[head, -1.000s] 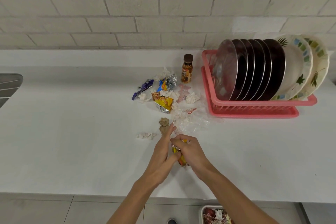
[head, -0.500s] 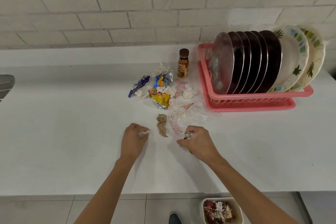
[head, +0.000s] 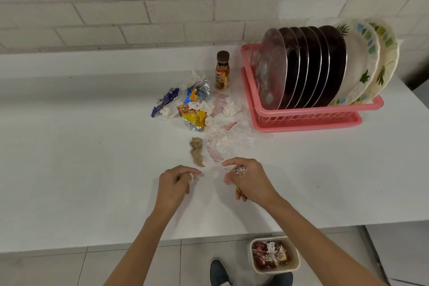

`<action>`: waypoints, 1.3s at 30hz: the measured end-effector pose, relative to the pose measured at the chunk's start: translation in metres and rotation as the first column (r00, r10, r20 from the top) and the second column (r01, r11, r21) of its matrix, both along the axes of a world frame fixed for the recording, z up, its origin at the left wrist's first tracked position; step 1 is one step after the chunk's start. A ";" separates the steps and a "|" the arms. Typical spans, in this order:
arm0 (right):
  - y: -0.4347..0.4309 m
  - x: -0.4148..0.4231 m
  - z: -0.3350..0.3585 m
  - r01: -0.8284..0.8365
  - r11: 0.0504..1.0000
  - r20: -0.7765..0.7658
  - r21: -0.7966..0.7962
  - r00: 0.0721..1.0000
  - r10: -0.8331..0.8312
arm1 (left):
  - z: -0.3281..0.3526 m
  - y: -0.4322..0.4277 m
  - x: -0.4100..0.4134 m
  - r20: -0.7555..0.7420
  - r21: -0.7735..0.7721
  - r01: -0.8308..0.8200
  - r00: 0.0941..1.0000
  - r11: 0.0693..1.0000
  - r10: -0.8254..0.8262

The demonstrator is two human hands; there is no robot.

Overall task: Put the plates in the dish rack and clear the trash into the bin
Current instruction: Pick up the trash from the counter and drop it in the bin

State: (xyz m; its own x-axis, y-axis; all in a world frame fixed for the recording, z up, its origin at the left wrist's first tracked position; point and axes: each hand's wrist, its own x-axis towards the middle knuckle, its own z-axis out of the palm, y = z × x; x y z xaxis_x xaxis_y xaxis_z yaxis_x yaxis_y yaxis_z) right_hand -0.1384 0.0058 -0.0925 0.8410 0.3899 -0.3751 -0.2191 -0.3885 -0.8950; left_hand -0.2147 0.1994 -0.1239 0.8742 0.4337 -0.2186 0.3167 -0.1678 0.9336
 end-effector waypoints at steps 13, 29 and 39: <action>-0.062 -0.033 -0.001 -0.032 0.993 -0.043 -0.110 0.999 0.027 | 0.017 -0.090 -0.013 -0.156 -0.298 0.082 0.979 0.951 -0.133; -0.286 -0.106 -0.081 -0.031 0.992 -0.222 -0.120 0.975 0.004 | -0.023 -0.281 -0.079 -0.251 -0.298 0.200 0.927 0.933 -0.279; -0.374 -0.129 -0.236 0.050 0.987 -0.471 -0.152 0.874 -0.118 | -0.187 -0.349 -0.121 -0.501 -0.419 0.089 0.807 0.904 -0.312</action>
State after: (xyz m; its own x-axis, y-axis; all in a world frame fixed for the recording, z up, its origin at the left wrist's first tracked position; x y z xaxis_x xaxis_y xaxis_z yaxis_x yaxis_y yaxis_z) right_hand -0.2677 -0.3678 -0.3281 0.5735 0.2449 -0.7817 -0.6435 -0.4557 -0.6149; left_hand -0.3354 -0.1499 -0.3112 0.6166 0.0552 -0.7854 0.7855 0.0237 0.6184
